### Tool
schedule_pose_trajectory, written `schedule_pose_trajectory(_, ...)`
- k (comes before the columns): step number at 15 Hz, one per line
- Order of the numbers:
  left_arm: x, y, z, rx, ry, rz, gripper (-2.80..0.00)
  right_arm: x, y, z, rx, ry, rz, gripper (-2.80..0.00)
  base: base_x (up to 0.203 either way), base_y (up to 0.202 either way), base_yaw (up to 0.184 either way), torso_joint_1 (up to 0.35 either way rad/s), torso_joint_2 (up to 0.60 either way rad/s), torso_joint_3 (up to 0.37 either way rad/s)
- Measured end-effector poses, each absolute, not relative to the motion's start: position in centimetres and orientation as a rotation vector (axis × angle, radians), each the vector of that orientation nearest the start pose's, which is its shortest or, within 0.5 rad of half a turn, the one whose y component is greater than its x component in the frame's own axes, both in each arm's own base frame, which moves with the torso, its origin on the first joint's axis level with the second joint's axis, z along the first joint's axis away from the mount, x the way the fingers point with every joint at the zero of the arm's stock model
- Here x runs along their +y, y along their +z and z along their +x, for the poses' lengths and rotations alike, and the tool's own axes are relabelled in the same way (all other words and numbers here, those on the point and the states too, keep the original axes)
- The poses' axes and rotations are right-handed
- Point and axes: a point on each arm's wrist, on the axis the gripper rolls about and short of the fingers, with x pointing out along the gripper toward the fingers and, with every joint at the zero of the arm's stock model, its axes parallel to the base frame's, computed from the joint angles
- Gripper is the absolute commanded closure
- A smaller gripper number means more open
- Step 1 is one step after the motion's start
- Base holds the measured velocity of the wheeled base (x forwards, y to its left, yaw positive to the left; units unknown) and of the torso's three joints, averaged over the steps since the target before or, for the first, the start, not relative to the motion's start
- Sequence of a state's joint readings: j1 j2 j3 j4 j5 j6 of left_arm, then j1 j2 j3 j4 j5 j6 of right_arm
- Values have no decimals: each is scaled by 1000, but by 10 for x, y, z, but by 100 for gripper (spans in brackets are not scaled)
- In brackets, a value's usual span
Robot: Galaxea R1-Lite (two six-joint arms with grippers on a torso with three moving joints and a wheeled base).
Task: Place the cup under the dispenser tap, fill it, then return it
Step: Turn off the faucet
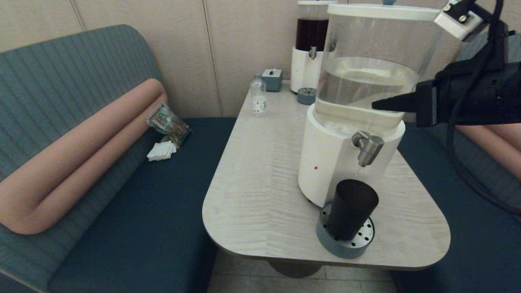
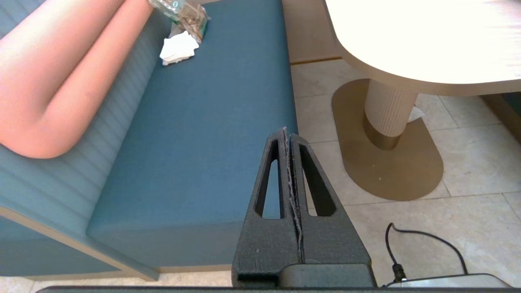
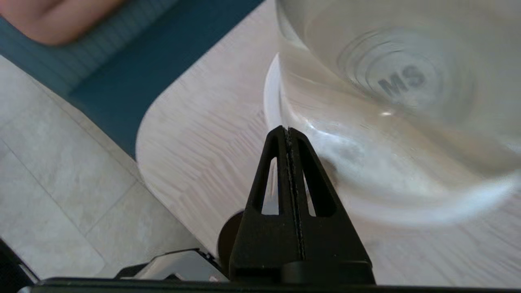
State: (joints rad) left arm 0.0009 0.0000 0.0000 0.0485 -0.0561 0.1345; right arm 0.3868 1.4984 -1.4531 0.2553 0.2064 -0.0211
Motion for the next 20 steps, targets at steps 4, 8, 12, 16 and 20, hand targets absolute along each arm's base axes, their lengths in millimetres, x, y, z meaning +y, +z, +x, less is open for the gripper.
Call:
schedule_pose_trajectory(4, -1, 71, -23, 45, -58, 133, 0, 67, 346, 176, 223, 541, -38, 0, 0, 0, 0, 0, 0, 0)
schedule_pose_trajectory(8, -1, 70, -23, 45, -58, 133, 0, 19, 339, 116, 150, 349, -18, 0, 0, 0, 0, 0, 0, 0)
schedule_pose_trajectory(12, -1, 70, -23, 45, -59, 133, 0, 8, 323, 66, 85, 275, -22, 0, 0, 0, 0, 0, 0, 0)
schedule_pose_trajectory(16, -1, 70, -23, 45, -59, 133, 0, 4, 305, 29, 39, 165, -33, 0, 0, 0, 0, 0, 0, 0)
schedule_pose_trajectory(20, -1, 71, -23, 45, -58, 133, 0, 2, 280, -6, -16, 108, -67, 0, 0, 0, 0, 0, 0, 0)
